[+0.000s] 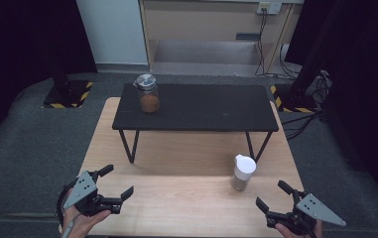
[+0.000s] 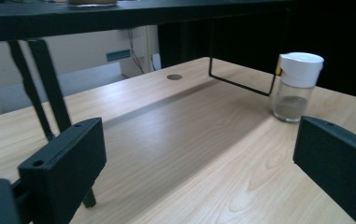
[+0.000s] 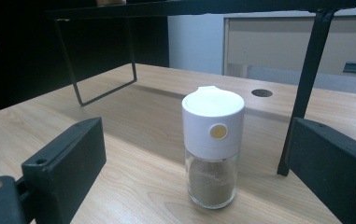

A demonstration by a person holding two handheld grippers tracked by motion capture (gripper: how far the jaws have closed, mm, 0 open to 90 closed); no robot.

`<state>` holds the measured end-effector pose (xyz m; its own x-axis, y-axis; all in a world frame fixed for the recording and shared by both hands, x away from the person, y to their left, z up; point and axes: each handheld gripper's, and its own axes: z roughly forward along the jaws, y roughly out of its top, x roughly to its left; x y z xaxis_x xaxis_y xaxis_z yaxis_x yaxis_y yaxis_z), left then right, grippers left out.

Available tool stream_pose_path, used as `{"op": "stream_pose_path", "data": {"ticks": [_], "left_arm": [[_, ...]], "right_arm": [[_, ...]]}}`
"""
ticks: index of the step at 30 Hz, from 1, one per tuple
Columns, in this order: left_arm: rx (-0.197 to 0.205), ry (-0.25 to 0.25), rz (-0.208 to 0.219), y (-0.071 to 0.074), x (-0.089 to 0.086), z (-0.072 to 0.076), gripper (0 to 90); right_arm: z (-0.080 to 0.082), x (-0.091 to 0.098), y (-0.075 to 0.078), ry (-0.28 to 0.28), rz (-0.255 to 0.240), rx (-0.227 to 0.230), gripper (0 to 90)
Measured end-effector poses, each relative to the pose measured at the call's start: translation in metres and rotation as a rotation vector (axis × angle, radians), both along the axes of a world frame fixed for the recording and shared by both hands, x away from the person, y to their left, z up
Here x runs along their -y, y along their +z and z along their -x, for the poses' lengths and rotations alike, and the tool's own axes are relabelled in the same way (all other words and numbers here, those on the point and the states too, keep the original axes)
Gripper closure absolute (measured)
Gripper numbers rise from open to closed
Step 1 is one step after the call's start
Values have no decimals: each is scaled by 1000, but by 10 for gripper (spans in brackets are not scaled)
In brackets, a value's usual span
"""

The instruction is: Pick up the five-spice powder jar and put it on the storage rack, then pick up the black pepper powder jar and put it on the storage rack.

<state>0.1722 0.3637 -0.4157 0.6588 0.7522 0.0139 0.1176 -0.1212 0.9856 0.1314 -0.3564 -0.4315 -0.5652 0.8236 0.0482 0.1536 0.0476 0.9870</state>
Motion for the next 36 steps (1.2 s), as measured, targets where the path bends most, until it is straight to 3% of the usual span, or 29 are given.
{"op": "stream_pose_path", "data": {"ticks": [14, 20, 34, 36], "left_arm": [[12, 61, 24, -2, -1, 6, 0], [5, 72, 45, -4, -4, 5, 0], [34, 68, 32, -2, -4, 10, 0], [29, 65, 51, -3, -6, 9, 0]], "right_arm": [[0, 0, -1, -12, -9, 4, 34], [0, -1, -2, -23, -15, 7, 27], [1, 1, -4, -23, -42, 6, 7], [1, 0, -4, -25, -44, 11, 7]]}}
